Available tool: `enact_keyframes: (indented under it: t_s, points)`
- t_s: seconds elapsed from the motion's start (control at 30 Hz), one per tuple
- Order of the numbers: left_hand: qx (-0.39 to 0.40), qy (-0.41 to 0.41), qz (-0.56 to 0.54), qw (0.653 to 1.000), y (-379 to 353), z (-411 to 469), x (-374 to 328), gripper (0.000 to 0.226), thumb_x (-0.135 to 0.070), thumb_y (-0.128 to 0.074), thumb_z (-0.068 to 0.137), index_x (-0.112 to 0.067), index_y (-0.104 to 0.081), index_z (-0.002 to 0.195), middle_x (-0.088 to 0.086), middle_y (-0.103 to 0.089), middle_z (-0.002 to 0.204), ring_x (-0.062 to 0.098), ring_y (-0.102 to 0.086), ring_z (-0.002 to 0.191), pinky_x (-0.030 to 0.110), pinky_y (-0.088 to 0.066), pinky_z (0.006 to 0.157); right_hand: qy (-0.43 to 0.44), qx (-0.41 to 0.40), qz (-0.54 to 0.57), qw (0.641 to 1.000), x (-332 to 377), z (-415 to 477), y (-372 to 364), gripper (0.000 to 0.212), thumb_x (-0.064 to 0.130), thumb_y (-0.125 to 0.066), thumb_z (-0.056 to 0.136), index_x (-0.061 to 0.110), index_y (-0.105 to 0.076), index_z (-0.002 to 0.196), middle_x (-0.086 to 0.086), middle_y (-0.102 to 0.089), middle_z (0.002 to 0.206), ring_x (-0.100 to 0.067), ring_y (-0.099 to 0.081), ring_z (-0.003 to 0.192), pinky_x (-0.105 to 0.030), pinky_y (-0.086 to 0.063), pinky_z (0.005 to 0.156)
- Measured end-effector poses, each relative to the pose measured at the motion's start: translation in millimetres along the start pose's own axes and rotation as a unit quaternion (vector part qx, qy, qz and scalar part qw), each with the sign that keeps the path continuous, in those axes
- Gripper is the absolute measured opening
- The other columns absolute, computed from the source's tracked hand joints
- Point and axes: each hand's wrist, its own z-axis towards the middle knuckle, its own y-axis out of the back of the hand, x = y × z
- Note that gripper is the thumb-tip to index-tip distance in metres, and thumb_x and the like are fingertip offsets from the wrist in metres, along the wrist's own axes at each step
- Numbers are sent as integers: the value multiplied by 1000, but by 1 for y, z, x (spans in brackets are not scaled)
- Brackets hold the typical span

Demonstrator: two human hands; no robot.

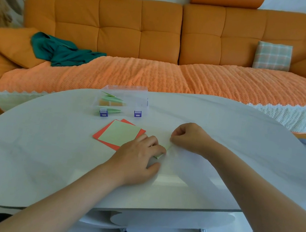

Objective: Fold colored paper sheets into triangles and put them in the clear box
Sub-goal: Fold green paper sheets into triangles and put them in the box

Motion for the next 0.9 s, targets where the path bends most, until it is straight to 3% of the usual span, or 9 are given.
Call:
enact_keyframes:
  t_s: [0.1, 0.27, 0.43, 0.57, 0.67, 0.8, 0.9]
  points:
    - [12, 18, 9, 1000, -1, 4, -5, 43, -46, -43, 91, -35, -56, 131, -13, -46, 109, 12, -41, 107, 41, -43, 102, 16, 37, -19, 999, 2, -4, -2, 22, 38, -83, 71, 27, -70, 84, 6, -68, 85, -13, -63, 81, -30, -53, 74]
    - [17, 22, 3, 1000, -3, 4, -4, 43, -47, -41, 93, -33, -56, 131, -11, -48, 112, 12, -39, 109, 36, -41, 101, -9, 42, -26, 999, 7, -3, -4, 18, 30, -85, 71, 24, -73, 83, 9, -66, 80, -11, -62, 79, -24, -50, 68]
    - [13, 20, -47, 999, -1, -6, 0, 35, -43, -48, 94, -31, -61, 125, -14, -49, 116, 6, -39, 110, 30, -44, 94, -29, 46, -37, 998, 13, 0, -5, 12, 22, -83, 72, 21, -75, 80, 6, -70, 84, -16, -66, 86, -29, -54, 74]
    - [25, 26, -77, 996, 2, -17, 3, 45, -51, -40, 88, -32, -61, 123, -18, -48, 123, 2, -40, 119, 27, -41, 100, -41, 46, -45, 997, 13, 4, -5, 17, 23, -85, 70, 20, -77, 83, 1, -72, 90, -20, -67, 92, -34, -57, 81]
    - [35, 20, -78, 996, 4, -24, 5, 38, -45, -48, 92, -33, -60, 126, -18, -47, 133, 2, -38, 127, 21, -33, 107, -42, 44, -48, 997, 13, 5, -5, 18, 24, -86, 69, 20, -77, 85, 0, -72, 92, -20, -67, 92, -34, -57, 83]
    - [40, 19, -90, 995, 6, -30, 7, 29, -40, -56, 96, -36, -61, 124, -20, -44, 143, -2, -34, 134, 3, -16, 102, -37, 38, -52, 997, 12, 4, -6, 15, 24, -83, 71, 21, -77, 85, 2, -72, 92, -18, -66, 91, -32, -57, 80]
    - [35, 19, -96, 995, 9, -32, 7, 23, -39, -57, 97, -35, -61, 119, -21, -45, 143, -2, -35, 134, 9, -21, 105, -26, 40, -60, 997, 12, 3, -6, 11, 22, -81, 74, 22, -77, 85, 5, -71, 90, -15, -65, 89, -29, -55, 77]
